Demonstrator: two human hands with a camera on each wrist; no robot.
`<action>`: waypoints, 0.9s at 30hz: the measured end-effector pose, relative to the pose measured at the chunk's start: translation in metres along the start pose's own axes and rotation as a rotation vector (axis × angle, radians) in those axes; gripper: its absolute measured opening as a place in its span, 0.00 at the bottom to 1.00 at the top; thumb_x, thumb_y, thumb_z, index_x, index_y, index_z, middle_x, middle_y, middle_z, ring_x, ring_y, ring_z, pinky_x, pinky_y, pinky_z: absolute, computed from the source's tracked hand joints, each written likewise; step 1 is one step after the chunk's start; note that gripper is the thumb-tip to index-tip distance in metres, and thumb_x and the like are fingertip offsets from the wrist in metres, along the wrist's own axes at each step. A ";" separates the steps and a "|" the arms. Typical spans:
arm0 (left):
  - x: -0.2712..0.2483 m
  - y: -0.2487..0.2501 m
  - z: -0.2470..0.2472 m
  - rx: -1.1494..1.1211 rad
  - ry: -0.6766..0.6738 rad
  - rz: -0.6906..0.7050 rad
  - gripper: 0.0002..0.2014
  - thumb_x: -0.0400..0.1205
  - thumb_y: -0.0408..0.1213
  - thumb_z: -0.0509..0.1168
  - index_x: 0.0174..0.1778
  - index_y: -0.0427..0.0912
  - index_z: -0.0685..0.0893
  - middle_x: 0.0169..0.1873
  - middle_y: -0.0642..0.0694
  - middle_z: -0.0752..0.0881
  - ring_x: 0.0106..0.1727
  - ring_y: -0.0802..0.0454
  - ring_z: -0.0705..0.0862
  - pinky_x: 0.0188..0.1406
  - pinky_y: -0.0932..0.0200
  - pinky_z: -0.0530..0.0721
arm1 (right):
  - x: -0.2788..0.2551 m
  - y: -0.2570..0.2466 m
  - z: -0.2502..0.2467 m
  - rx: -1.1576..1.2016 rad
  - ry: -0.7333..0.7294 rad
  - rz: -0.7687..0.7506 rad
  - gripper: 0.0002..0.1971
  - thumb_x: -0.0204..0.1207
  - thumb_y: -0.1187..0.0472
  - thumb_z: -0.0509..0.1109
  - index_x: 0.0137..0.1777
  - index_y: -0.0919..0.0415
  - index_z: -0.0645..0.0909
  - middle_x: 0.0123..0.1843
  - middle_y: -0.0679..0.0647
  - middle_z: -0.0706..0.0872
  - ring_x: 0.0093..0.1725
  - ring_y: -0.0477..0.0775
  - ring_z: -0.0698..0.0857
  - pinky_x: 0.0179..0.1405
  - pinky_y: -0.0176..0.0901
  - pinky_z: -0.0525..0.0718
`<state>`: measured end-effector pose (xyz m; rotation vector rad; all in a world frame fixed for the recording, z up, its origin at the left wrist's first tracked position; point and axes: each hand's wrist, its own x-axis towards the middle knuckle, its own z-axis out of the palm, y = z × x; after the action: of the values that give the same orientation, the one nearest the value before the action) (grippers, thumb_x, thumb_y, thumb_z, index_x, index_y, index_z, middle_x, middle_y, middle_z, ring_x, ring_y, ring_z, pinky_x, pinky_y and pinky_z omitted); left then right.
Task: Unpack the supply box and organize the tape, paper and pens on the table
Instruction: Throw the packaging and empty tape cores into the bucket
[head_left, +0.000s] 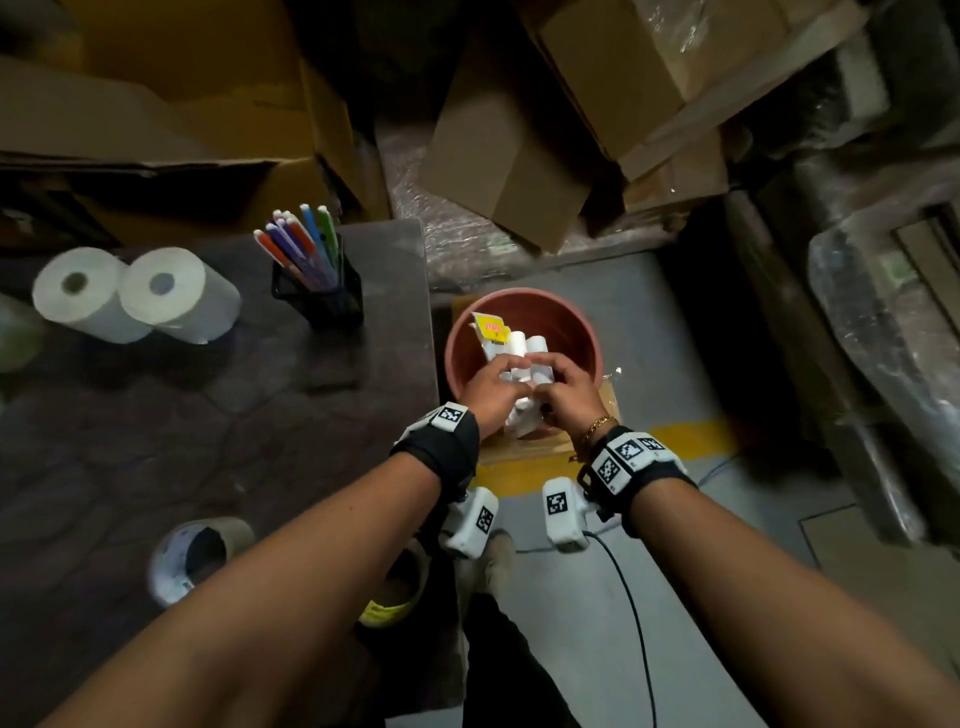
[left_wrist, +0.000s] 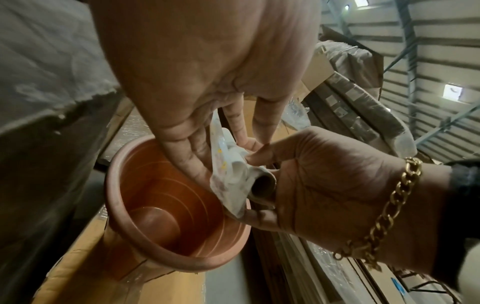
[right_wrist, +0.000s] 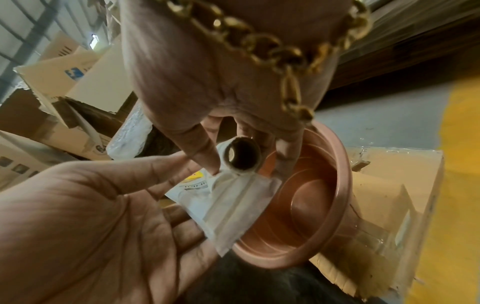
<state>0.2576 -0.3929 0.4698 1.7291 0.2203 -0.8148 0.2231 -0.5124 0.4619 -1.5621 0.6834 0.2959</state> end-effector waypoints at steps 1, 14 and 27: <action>0.007 0.000 0.002 0.001 -0.005 -0.006 0.19 0.78 0.31 0.70 0.66 0.44 0.82 0.64 0.38 0.84 0.56 0.48 0.83 0.58 0.55 0.81 | 0.008 0.002 -0.001 -0.004 0.006 0.003 0.24 0.67 0.78 0.65 0.57 0.53 0.84 0.56 0.59 0.87 0.54 0.60 0.87 0.45 0.50 0.87; -0.023 0.002 -0.051 0.165 -0.007 0.070 0.22 0.78 0.38 0.71 0.69 0.46 0.80 0.62 0.47 0.80 0.68 0.51 0.78 0.68 0.57 0.74 | -0.004 -0.004 -0.003 -0.178 0.071 -0.080 0.24 0.71 0.76 0.70 0.67 0.60 0.80 0.67 0.57 0.82 0.63 0.51 0.80 0.59 0.39 0.78; -0.160 -0.049 -0.174 0.441 -0.026 0.253 0.20 0.76 0.38 0.74 0.63 0.40 0.82 0.61 0.40 0.83 0.64 0.46 0.82 0.63 0.55 0.79 | -0.145 0.015 0.098 -0.205 0.056 -0.214 0.20 0.68 0.70 0.75 0.59 0.54 0.81 0.64 0.60 0.85 0.56 0.53 0.86 0.64 0.50 0.83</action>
<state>0.1839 -0.1773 0.5490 2.1026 -0.2102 -0.7332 0.1206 -0.3817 0.5199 -1.8286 0.5359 0.1666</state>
